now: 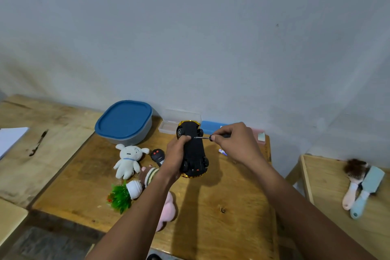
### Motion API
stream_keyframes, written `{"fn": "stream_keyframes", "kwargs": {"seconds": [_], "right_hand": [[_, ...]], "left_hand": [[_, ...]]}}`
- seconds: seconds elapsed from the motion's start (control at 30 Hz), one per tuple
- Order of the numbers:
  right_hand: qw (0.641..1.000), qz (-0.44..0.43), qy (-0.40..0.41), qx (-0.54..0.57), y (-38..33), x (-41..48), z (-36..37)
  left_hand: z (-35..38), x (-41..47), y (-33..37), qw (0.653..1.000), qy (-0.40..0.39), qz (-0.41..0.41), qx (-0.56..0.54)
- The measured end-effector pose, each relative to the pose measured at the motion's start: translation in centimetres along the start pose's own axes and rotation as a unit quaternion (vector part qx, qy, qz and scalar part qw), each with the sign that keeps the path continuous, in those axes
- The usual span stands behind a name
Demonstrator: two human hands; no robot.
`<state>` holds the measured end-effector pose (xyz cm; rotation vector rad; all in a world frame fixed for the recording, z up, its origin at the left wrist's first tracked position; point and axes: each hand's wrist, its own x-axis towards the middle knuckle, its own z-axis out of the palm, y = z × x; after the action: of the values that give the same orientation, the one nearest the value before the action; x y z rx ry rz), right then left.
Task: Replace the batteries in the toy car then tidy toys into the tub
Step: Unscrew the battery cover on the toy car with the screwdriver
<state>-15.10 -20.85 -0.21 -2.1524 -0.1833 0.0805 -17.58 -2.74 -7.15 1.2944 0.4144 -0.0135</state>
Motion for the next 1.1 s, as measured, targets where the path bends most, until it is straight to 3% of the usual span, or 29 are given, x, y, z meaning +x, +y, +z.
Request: {"fn": "stream_keyframes", "kwargs": {"seconds": [1.1], "right_hand": [[1.000, 0.019, 0.008, 0.004, -0.2, 1.6, -1.0]], "left_hand": [[1.5, 1.2, 0.6, 1.000, -0.018, 0.021, -0.012]]}}
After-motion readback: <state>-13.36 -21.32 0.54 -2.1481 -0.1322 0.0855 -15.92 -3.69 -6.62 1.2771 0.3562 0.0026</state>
